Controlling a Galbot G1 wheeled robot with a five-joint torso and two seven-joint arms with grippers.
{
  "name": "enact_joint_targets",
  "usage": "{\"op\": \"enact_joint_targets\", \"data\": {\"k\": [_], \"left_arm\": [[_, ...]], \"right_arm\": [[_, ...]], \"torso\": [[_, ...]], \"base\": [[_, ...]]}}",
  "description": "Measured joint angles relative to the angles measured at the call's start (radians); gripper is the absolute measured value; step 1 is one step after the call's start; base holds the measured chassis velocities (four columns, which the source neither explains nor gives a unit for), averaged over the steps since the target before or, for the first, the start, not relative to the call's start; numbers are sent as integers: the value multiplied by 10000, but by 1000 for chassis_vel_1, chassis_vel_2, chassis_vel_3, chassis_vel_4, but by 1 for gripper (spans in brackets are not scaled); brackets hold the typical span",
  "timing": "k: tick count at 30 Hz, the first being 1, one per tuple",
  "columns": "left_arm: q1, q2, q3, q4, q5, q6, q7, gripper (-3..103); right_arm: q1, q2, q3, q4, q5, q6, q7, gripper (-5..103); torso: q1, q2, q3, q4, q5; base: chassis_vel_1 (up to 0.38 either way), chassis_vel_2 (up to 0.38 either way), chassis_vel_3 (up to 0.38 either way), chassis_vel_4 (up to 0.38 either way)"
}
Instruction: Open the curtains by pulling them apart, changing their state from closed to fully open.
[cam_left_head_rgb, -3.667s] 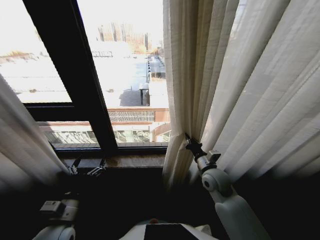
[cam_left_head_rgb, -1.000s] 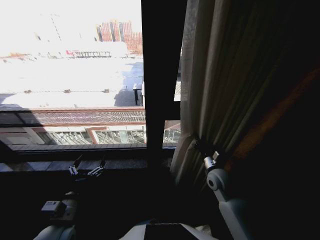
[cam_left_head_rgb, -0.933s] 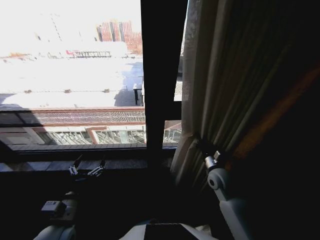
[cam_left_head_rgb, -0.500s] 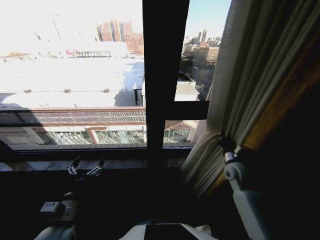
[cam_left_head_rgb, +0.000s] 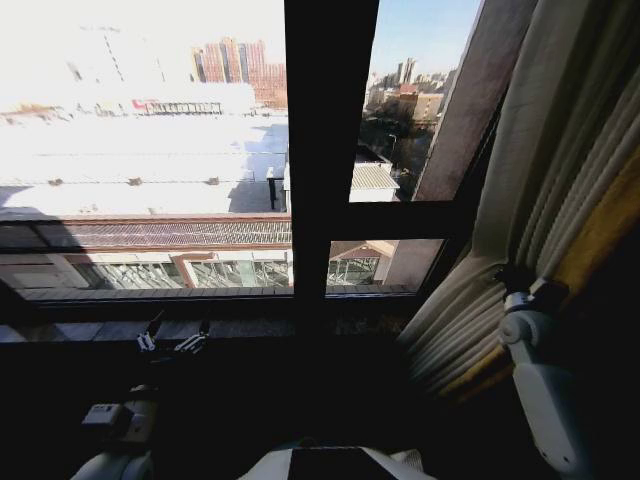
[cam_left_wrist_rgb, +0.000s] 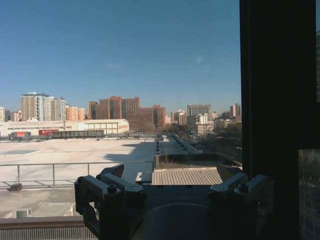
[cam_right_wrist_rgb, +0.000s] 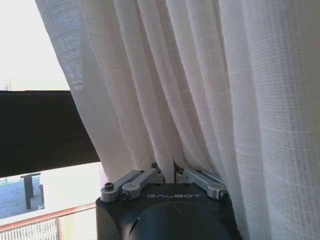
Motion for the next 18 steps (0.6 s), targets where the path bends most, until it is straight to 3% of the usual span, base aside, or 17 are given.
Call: {"op": "enact_joint_targets", "data": {"k": [10,18], "left_arm": [[-160,39,57,-45,-21,184,0,100],[-334,92,16,76,-323,216,-20,100]], "right_arm": [[-1225,637,-1670,3061,-43,-589,-195,40],[-2344,883,-2287,4414,-1194,-652,-409,78]], "torso": [[0,0,-1,5,-3],[0,0,-1,4,-2]], "base": [[0,0,0,0],[0,0,0,0]]}}
